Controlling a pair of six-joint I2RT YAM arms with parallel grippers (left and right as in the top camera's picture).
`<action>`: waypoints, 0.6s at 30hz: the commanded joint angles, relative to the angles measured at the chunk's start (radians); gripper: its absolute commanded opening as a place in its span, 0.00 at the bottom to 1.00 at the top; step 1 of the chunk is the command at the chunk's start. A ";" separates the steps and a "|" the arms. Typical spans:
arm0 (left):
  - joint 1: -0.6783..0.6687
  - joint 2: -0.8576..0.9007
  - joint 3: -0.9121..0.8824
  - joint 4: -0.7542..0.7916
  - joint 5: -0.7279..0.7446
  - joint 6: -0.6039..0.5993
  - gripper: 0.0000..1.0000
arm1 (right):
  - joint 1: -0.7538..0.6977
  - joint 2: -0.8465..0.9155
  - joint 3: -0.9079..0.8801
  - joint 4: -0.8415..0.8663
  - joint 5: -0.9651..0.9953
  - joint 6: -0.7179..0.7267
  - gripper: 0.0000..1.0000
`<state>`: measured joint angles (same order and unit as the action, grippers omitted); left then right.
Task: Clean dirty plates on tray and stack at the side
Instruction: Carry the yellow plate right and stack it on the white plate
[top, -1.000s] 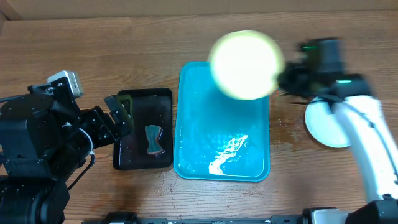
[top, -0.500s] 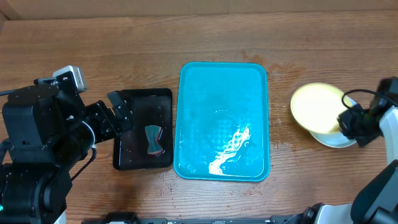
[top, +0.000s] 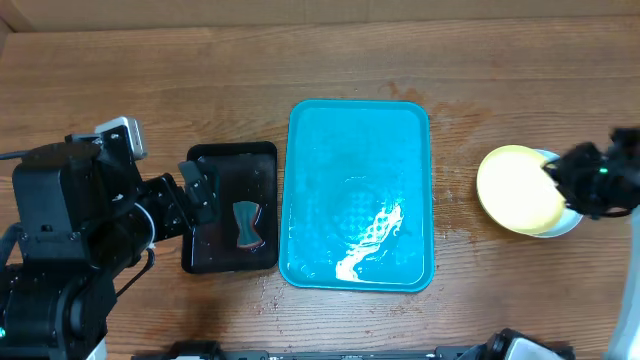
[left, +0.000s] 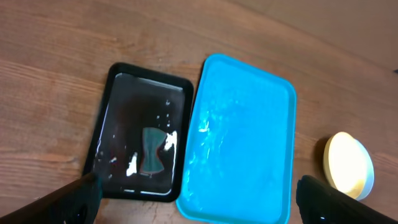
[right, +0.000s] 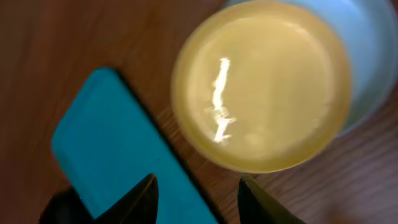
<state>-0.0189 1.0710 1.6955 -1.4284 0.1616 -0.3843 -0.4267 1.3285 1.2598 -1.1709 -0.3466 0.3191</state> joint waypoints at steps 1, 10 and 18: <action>0.006 0.000 0.016 -0.006 0.008 0.026 1.00 | 0.180 -0.106 0.021 -0.004 -0.024 -0.092 0.30; 0.006 0.001 0.016 -0.008 0.008 0.026 1.00 | 0.433 0.058 -0.142 0.174 0.270 0.078 0.04; 0.006 0.002 0.016 -0.008 0.008 0.026 1.00 | 0.354 0.296 -0.161 0.267 0.260 0.066 0.04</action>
<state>-0.0189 1.0710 1.6955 -1.4368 0.1616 -0.3840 -0.0399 1.5826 1.0992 -0.9131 -0.1139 0.3721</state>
